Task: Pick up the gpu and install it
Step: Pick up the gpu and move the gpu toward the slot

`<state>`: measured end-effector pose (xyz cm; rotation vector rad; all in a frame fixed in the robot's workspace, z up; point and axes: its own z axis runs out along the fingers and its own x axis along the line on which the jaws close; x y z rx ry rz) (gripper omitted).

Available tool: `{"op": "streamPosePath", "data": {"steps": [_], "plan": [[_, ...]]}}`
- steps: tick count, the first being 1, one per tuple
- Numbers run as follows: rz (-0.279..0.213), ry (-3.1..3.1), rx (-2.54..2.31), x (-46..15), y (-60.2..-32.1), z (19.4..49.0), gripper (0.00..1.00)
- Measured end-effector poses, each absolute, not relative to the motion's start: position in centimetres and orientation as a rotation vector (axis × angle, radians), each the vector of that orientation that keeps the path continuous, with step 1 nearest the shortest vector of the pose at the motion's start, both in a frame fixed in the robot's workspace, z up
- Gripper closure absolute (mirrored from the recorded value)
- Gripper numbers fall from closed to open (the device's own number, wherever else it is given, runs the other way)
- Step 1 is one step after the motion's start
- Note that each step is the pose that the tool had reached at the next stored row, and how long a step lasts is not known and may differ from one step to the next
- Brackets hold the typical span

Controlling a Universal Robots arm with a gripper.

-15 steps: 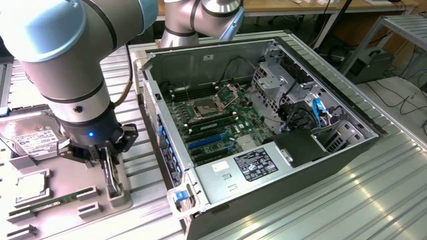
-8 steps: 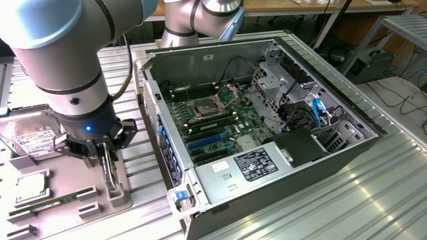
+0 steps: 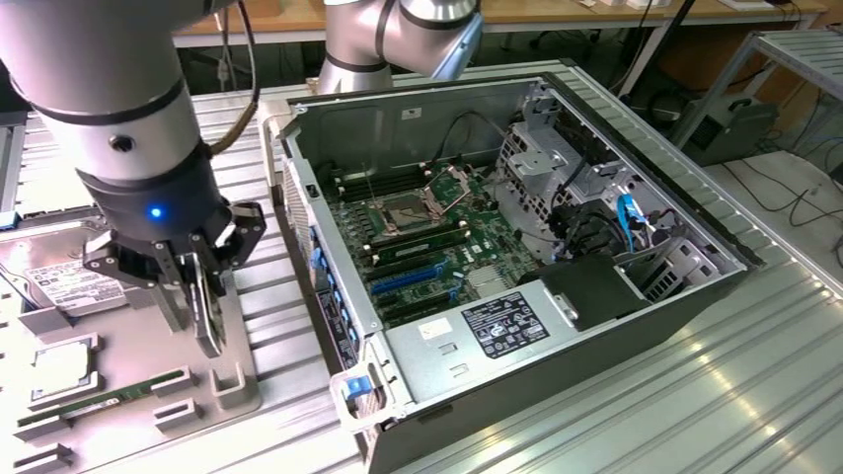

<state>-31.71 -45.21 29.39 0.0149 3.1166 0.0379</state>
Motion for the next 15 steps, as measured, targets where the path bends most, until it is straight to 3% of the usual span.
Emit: {"op": "streamPosePath", "data": {"steps": [15], "plan": [[0.038, 3.117, 0.015, -31.7, -45.2, 35.5, 0.71]]}}
